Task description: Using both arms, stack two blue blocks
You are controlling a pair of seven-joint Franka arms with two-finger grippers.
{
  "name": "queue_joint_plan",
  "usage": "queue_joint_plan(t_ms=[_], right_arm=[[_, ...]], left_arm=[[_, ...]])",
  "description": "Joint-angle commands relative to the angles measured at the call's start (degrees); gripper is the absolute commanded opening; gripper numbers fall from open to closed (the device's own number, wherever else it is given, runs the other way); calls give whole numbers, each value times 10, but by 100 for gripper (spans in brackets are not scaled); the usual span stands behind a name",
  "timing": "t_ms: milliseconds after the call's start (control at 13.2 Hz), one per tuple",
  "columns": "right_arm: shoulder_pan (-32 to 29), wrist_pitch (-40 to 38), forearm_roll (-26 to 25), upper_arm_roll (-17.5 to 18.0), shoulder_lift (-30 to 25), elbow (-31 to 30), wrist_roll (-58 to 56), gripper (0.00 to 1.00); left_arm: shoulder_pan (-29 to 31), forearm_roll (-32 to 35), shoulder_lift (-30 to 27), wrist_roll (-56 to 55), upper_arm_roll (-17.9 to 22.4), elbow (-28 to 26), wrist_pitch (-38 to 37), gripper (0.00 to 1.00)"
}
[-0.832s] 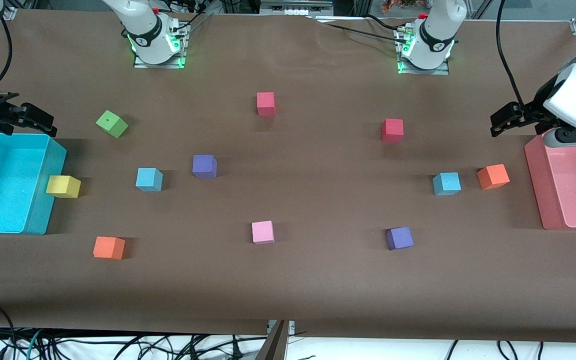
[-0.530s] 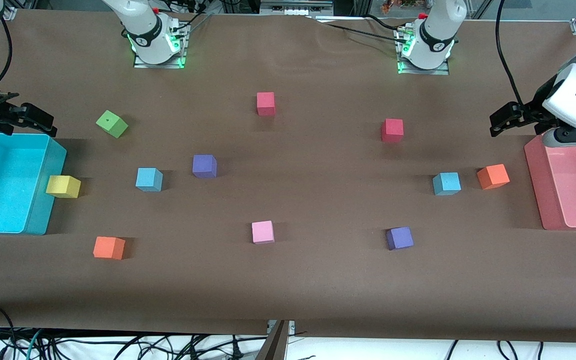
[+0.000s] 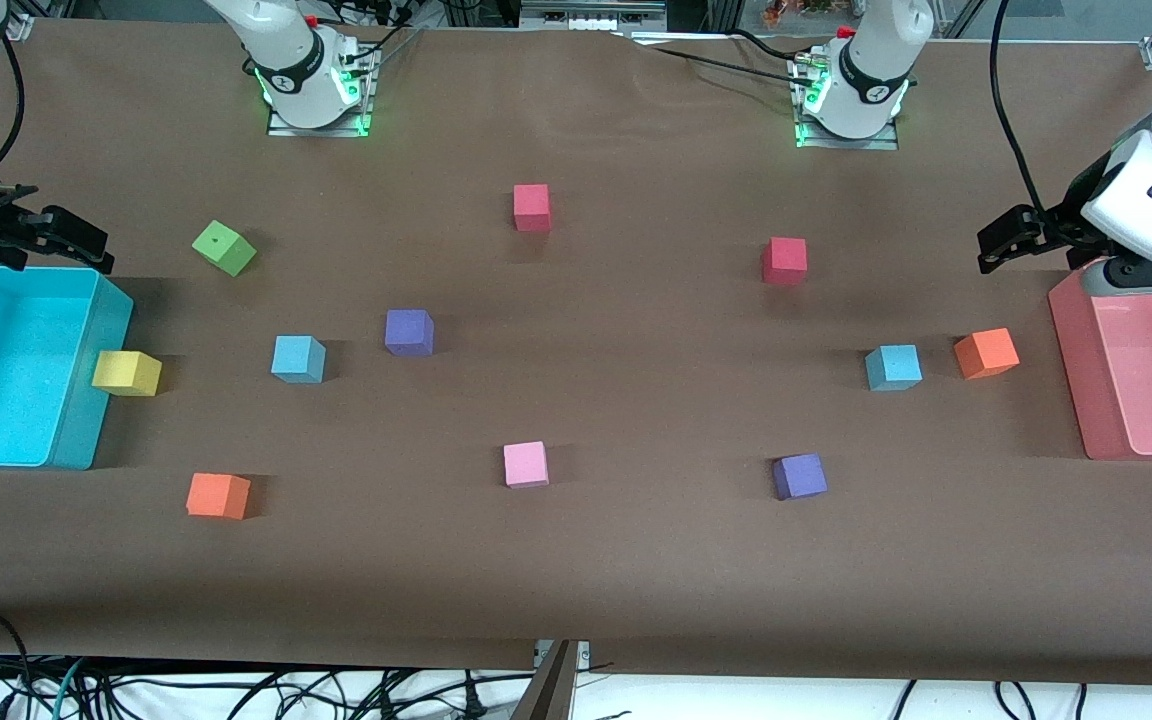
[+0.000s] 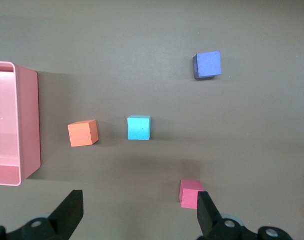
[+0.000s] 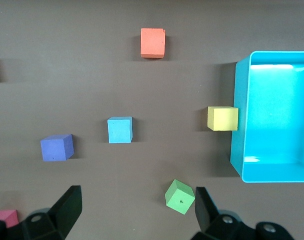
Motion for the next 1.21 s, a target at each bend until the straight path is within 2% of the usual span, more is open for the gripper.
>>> queue_joint_plan(t_ms=[0, 303, 1135], right_arm=[[1, -2, -4, -1, -14, -13, -1, 100], [1, -2, -4, -2, -14, -13, -2, 100], [1, -2, -4, -2, -14, -13, -3, 100]], left_arm=[[7, -11, -5, 15, -3, -11, 7, 100], [8, -11, -16, 8, -2, -39, 11, 100], [12, -10, -53, 12, -2, -61, 29, 100]])
